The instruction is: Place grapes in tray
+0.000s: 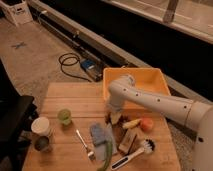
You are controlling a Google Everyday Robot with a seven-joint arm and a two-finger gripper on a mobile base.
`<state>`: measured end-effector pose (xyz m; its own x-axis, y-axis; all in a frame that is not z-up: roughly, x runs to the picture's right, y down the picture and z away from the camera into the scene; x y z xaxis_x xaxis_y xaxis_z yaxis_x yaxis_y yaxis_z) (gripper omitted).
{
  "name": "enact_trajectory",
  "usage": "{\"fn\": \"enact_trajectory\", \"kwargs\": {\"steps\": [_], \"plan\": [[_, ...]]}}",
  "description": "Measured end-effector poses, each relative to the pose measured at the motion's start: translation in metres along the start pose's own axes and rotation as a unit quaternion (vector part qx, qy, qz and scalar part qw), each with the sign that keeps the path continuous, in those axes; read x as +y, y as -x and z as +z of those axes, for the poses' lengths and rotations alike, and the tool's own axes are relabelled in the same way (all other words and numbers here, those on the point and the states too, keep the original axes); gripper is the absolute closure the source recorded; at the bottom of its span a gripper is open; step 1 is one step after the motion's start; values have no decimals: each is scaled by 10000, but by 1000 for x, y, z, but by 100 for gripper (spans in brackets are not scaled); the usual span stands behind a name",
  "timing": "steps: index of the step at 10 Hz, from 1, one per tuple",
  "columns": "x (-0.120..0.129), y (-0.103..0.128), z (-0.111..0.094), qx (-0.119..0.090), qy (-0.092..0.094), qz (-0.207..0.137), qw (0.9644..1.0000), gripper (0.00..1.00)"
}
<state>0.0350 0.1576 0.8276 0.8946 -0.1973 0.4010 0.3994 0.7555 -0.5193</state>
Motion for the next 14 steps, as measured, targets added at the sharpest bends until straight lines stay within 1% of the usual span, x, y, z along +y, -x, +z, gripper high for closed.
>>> {"fn": "enact_trajectory", "kwargs": {"steps": [2,3,4,5,6,7,9,10,11,12,13,14], "plan": [[-3,-4,9,-29,-119,36,9999,35],[-2,-7,12,26,-146,66,9999,35],[-2,-13,16,134,-151,107,9997,35],[-3,-18,20,219,-136,135,9996,35],[-3,-21,22,256,-109,158,9995,38],[-2,-24,25,287,-76,176,9994,44],[0,-30,28,371,-28,225,9991,66],[1,-31,29,424,-25,232,9988,74],[2,-32,26,599,-46,228,9979,86],[4,-29,18,749,-88,226,9969,95],[9,-28,5,799,-171,245,9964,100],[15,-28,-9,802,-264,283,9960,100]]}}
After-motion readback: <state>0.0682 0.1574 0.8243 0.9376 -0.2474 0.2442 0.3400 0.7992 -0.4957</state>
